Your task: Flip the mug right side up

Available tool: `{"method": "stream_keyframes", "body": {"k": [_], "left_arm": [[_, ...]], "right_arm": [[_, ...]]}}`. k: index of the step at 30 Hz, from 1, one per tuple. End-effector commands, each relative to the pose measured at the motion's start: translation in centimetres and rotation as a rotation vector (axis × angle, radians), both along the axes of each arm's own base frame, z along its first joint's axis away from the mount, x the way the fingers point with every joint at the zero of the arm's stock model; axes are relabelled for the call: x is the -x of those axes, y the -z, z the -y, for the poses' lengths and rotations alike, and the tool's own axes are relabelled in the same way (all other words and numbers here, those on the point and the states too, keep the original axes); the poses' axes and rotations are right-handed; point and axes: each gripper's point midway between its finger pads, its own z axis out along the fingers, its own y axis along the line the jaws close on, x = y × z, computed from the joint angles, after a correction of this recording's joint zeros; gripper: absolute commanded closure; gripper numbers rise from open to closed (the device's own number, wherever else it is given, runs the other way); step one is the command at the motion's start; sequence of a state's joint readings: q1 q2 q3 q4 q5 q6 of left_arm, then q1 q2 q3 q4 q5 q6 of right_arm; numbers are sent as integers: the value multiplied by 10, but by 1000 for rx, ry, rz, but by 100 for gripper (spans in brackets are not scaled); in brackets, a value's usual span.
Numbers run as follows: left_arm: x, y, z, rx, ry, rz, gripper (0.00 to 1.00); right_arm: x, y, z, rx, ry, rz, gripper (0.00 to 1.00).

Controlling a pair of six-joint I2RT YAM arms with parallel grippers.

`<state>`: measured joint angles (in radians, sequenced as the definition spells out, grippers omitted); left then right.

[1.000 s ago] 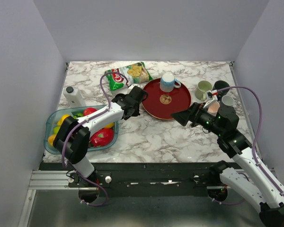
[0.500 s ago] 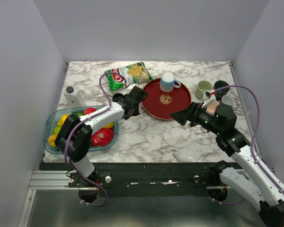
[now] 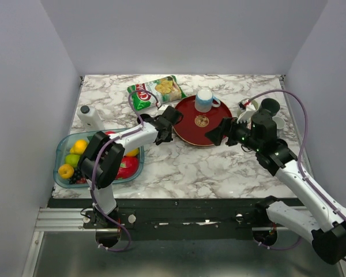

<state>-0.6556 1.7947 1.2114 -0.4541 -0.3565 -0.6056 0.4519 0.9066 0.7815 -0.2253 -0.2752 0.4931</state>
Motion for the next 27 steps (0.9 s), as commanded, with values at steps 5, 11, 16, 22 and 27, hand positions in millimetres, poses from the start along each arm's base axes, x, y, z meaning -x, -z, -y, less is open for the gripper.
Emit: {"method": "stream_keyframes", "body": {"k": [5, 11, 16, 22, 27], "left_arm": [[-8, -9, 0, 8, -27, 37, 62], [-8, -12, -2, 1, -25, 31, 51], [-3, -26, -4, 24, -14, 46, 44], [12, -58, -9, 80, 12, 88, 27], [25, -83, -8, 140, 56, 129, 17]], "right_arm": [[-59, -13, 22, 427, -22, 238, 0], [-100, 6, 31, 696, -81, 296, 0], [-125, 28, 28, 844, -175, 278, 0], [-165, 71, 26, 952, -308, 126, 1], [-193, 87, 37, 964, -294, 49, 3]]}}
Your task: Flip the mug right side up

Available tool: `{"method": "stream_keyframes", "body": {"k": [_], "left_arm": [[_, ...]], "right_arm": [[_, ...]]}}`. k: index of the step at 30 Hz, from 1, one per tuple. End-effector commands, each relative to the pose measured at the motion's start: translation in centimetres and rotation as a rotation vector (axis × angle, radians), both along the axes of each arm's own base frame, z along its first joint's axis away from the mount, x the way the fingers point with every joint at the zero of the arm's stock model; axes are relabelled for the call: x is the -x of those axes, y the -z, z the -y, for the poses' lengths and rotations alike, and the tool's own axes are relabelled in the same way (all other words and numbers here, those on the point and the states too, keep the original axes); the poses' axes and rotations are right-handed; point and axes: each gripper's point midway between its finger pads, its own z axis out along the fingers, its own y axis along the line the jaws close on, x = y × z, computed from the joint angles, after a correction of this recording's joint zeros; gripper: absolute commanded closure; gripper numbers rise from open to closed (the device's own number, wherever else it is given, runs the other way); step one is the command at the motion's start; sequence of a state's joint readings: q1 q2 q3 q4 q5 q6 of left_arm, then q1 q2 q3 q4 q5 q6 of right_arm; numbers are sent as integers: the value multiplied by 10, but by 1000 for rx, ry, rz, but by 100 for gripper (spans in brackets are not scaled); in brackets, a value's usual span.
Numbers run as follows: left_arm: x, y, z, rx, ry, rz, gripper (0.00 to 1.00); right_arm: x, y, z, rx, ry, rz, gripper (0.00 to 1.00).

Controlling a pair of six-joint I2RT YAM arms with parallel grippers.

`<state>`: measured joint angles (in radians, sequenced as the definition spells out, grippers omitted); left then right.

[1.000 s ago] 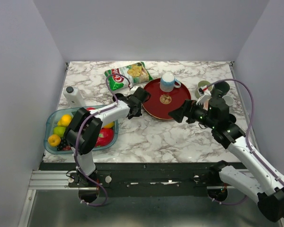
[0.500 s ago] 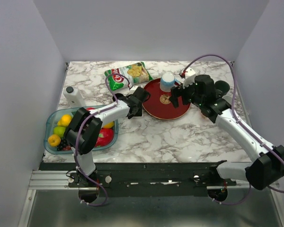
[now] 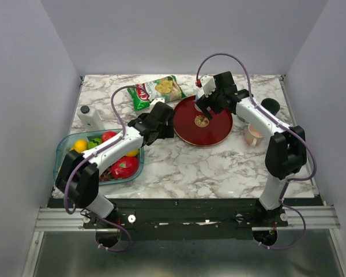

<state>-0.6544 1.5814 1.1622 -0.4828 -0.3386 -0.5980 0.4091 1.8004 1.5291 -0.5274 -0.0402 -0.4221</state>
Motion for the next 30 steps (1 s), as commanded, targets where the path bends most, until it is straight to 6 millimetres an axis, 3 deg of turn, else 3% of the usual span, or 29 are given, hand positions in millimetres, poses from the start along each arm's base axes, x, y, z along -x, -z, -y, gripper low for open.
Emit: {"method": "stream_keyframes", "body": {"k": [1, 7, 11, 13, 14, 15, 17, 19, 21, 22, 24, 30], "left_arm": [[12, -32, 0, 66, 50, 51, 15], [2, -78, 26, 178, 147, 145, 6], [-15, -97, 44, 208, 184, 187, 5], [-24, -102, 53, 211, 192, 186, 5], [-24, -102, 56, 212, 199, 180, 5], [-25, -103, 59, 217, 206, 180, 5], [-26, -102, 66, 229, 220, 174, 5], [-24, -99, 69, 231, 226, 164, 5], [-22, -94, 69, 229, 227, 151, 5], [-21, -92, 68, 227, 226, 147, 5], [-20, -89, 68, 226, 229, 139, 5], [-16, -81, 68, 223, 235, 120, 5]], "right_arm": [[-9, 12, 18, 53, 11, -68, 3], [-23, -8, 22, -42, 95, -33, 3], [-34, -24, 32, -232, 301, -41, 4], [-49, -35, 40, -343, 373, -47, 12], [-53, -39, 40, -417, 445, -69, 15], [-61, -29, 43, -437, 485, -94, 19], [-76, -40, 40, -525, 551, -99, 23], [-88, -26, 38, -576, 607, -151, 32], [-101, -31, 35, -680, 659, -192, 49], [-106, -17, 34, -700, 682, -232, 53], [-114, -24, 28, -779, 687, -273, 62], [-127, 2, 27, -835, 770, -364, 72]]}}
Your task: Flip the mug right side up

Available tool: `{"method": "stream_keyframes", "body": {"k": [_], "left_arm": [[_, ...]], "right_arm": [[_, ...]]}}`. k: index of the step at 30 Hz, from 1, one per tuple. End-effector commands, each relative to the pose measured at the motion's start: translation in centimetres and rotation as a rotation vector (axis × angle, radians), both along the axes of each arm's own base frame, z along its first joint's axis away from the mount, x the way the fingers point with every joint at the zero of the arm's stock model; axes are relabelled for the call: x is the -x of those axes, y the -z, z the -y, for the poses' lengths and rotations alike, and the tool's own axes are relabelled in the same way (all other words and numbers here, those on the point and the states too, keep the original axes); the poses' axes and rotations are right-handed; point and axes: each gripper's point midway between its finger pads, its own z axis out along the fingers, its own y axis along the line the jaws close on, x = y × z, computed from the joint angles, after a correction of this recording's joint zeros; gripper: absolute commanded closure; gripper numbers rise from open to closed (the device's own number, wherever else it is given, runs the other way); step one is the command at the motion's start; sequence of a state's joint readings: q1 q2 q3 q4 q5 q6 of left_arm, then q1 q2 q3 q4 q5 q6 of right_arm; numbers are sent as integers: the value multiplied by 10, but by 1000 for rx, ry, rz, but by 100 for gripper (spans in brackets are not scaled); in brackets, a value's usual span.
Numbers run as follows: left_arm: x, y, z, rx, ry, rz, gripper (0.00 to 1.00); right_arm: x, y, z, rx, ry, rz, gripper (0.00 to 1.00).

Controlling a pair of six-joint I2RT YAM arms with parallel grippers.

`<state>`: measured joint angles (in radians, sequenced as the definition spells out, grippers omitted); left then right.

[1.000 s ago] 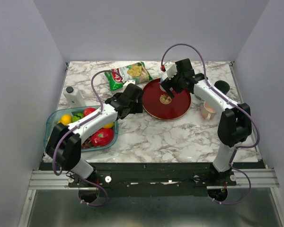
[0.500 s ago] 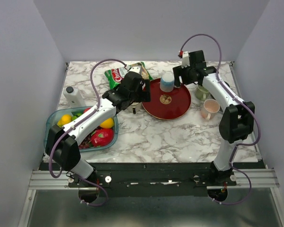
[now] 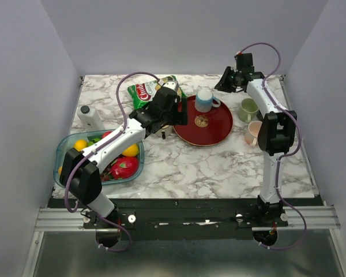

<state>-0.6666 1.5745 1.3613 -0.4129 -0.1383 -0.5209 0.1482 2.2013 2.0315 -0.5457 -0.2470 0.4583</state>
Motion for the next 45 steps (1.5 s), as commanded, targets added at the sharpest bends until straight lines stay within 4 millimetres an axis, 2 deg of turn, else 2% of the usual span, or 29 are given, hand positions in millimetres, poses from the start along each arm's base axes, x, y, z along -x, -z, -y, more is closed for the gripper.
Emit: {"method": "stream_keyframes", "body": {"k": [1, 3, 11, 22, 26, 31, 33, 34, 35, 36, 38, 41, 42, 43, 45], "left_arm": [[8, 10, 3, -6, 31, -29, 5], [9, 12, 2, -9, 30, -34, 5], [15, 17, -3, -18, 31, -43, 5], [19, 21, -9, -29, 23, -46, 4], [21, 21, -11, -31, 21, -49, 4], [22, 21, -13, -33, 16, -45, 4], [24, 22, -13, -32, 15, -49, 4], [23, 23, -14, -32, 14, -49, 4], [24, 24, -14, -32, 14, -52, 4], [25, 25, -14, -31, 14, -55, 4], [27, 26, -15, -28, 15, -55, 4], [29, 28, -17, -27, 11, -57, 4], [30, 28, -18, -25, 11, -57, 4], [31, 27, -19, -22, 10, -53, 4], [32, 28, -20, -23, 8, -54, 4]], "right_arm": [[-3, 8, -9, -135, 54, -91, 72], [-7, 19, -9, -152, 67, -120, 74], [-11, 43, -8, -175, 141, -192, 76], [-7, 44, -2, -210, 275, -228, 77], [-4, 38, -6, -230, 289, -237, 77], [6, 25, -18, -251, 280, -239, 77], [14, 29, -24, -261, 280, -254, 77], [17, 21, -26, -271, 277, -244, 77], [19, 20, -27, -274, 275, -242, 77], [25, 28, -30, -272, 278, -260, 77], [32, 22, -31, -272, 285, -249, 79], [43, 28, -33, -267, 291, -259, 83], [45, 18, -36, -275, 286, -233, 84], [53, 27, -35, -267, 292, -253, 84], [58, 20, -39, -264, 275, -223, 85]]}}
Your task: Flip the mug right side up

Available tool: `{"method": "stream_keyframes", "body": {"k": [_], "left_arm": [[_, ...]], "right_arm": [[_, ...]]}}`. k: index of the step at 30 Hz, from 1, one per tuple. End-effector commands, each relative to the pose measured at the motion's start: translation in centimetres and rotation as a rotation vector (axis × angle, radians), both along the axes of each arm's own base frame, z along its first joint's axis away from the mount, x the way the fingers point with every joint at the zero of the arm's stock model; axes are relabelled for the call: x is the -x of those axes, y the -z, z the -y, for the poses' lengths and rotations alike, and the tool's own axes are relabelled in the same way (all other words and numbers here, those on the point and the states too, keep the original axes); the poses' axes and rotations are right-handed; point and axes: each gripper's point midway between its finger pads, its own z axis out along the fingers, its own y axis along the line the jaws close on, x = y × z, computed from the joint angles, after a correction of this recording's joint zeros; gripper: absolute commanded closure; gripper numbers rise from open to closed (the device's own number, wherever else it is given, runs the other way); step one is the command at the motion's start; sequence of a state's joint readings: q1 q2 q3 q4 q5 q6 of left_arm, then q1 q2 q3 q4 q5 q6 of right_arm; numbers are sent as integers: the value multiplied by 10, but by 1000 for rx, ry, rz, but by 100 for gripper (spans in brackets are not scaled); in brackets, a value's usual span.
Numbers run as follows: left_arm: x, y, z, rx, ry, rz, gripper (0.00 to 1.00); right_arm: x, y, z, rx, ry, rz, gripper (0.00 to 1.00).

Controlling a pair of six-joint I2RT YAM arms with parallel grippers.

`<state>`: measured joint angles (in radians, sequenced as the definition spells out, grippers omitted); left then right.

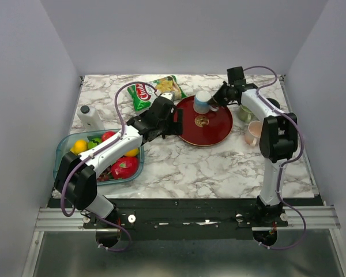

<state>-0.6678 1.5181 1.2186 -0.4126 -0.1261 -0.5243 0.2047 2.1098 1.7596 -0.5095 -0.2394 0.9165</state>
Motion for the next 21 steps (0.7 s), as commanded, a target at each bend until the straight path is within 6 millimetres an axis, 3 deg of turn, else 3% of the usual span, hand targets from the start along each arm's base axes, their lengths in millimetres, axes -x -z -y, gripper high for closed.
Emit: {"method": "stream_keyframes", "body": {"k": [1, 3, 7, 12, 17, 18, 19, 21], "left_arm": [[7, -9, -4, 23, -1, 21, 4], [9, -7, -5, 20, 0, 17, 4], [10, -9, -6, 28, -2, 22, 4], [10, -9, -5, 28, 0, 22, 4], [10, -7, -5, 23, 1, 19, 4], [9, -8, -5, 22, 0, 18, 4], [9, -8, -5, 22, -1, 19, 4], [9, -7, -6, 16, -1, 18, 4]], "right_arm": [[9, -19, -2, 27, 18, 77, 85], [11, -26, 1, 72, -3, 110, 83], [9, -35, 28, 206, 61, 156, 69], [-1, -44, 52, 296, 174, 189, 66], [-18, -29, 47, 301, 168, 140, 66], [-15, -4, 47, 318, 162, 67, 66], [-23, -12, 45, 308, 168, 76, 66], [-22, 9, 45, 321, 165, 10, 66]]}}
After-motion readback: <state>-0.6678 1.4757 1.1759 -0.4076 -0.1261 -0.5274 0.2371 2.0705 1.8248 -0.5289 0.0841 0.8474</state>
